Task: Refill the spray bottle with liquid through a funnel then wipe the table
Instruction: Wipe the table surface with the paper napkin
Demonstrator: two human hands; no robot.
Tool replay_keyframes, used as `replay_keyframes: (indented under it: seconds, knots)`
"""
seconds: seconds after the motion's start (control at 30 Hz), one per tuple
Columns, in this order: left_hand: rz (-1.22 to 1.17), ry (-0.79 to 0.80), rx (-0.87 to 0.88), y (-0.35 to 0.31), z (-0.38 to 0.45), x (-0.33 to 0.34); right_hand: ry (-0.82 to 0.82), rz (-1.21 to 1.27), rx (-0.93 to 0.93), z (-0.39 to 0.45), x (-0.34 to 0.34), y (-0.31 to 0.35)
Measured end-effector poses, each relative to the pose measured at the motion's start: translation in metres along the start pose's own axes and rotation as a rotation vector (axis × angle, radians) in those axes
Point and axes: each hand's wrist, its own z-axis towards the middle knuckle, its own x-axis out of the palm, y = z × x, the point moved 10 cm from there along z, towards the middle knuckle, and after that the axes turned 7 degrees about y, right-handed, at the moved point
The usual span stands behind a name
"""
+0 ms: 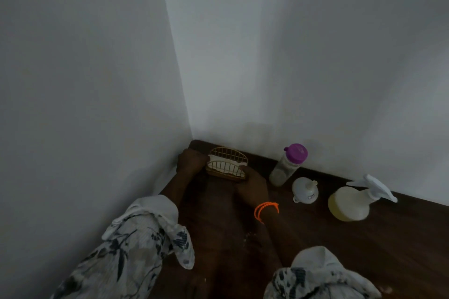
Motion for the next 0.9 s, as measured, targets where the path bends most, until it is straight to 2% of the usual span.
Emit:
replay_keyframes:
  seconds: [0.17, 0.33, 0.6, 0.7, 0.9]
  knots:
    - [-0.015, 0.031, -0.054, 0.004, 0.006, 0.007, -0.046, 0.003, -0.036, -0.003, -0.005, 0.005]
    - [0.098, -0.058, 0.025, -0.013, -0.001, -0.004, -0.057, 0.019, -0.041, -0.014, -0.009, 0.006]
    - [-0.302, -0.228, 0.114, -0.067, -0.055, -0.034, -0.187, 0.103, -0.080, -0.030, -0.029, 0.002]
    - [-0.521, -0.196, 0.118, -0.080, -0.077, -0.032, -0.183, 0.170, -0.099, -0.038, -0.029, 0.014]
    - [-0.632, -0.151, 0.211, -0.109, -0.126, -0.019, -0.255, 0.271, -0.192, -0.052, -0.033, 0.043]
